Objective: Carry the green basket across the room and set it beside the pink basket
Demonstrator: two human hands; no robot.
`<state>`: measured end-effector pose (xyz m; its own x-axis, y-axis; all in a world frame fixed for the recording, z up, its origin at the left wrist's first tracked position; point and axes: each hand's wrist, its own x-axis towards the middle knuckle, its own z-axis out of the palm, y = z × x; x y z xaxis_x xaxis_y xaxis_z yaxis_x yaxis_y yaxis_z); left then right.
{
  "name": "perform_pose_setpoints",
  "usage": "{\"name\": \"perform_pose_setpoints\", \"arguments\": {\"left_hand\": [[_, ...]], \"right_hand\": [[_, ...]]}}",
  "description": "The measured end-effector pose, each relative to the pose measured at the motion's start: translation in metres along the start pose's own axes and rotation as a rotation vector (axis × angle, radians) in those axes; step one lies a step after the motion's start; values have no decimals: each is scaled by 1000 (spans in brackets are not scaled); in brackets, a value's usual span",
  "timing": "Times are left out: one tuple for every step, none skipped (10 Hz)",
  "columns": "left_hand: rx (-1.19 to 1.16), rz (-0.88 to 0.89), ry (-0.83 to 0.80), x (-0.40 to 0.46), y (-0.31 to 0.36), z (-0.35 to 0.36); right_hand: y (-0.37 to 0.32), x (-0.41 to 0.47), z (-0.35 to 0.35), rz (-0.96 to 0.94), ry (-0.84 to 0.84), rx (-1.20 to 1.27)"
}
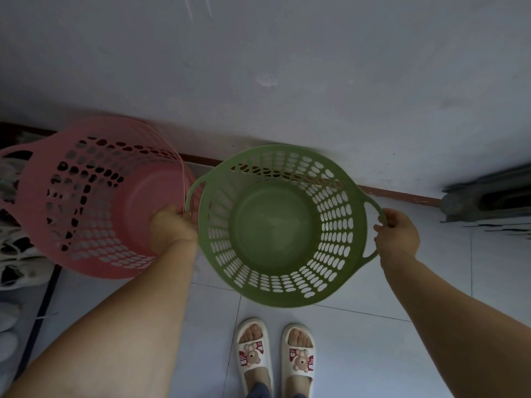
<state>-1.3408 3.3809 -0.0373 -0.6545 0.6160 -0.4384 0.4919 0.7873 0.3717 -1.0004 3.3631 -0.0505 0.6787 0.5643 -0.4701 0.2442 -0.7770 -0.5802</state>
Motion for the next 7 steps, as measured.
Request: {"name": "perform_pose_setpoints", "arguments": {"left_hand": [[39,-3,1,-1,-1,0],[46,-10,-8,-1,-2,-1],[38,-17,-21,0,-2,-3],[61,-6,-23,1,-1,-4],[71,9,-25,-1,0,-4],[83,15,-58,2,-1,-5],[188,25,-83,-4,2,-9]], "right_hand": [[-5,2,0,1,4,-42],[-7,4,0,-10,14,-80],[-6,4,-1,-18,18,-117],[-5,3,-4,-41,8,-160],[-7,0,-5,-64,-1,-183],[-10,-4,-7,-92,-18,-190],[-14,-13,-10,-68,-64,-233]]}}
